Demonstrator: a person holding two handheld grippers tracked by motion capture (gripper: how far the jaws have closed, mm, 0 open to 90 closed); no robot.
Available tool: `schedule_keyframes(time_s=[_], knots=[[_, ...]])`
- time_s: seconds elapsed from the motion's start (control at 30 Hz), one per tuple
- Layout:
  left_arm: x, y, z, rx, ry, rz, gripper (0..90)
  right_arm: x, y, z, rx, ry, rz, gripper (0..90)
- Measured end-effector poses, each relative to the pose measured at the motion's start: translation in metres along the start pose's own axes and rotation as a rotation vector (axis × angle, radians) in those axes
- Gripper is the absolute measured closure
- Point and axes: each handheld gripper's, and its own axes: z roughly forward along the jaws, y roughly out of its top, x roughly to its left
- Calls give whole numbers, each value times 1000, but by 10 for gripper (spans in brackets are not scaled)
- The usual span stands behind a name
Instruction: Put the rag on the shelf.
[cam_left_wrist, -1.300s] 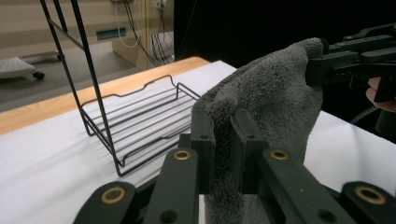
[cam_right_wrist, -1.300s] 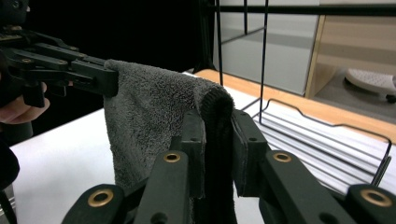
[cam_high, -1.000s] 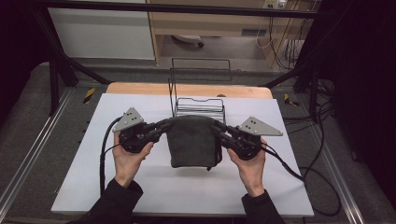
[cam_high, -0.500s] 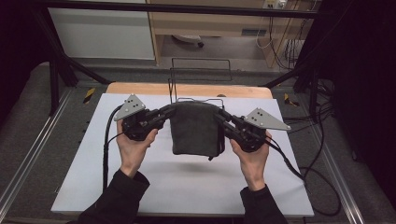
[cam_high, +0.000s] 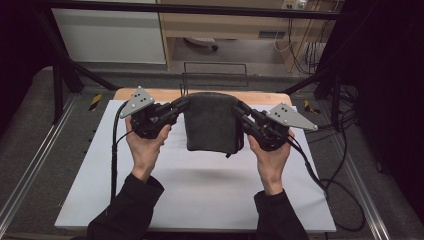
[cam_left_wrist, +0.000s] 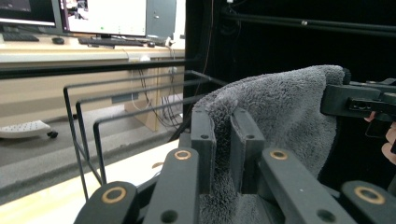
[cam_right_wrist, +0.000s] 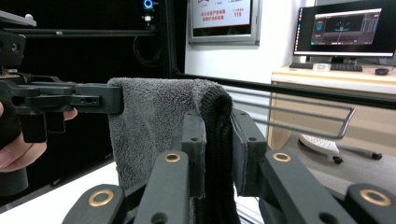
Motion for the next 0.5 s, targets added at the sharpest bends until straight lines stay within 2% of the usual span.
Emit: schedule_keyframes(time_s=[0.5], knots=[[4, 30, 7, -76, 20, 1, 810, -5, 37, 15, -45, -28, -25, 781]])
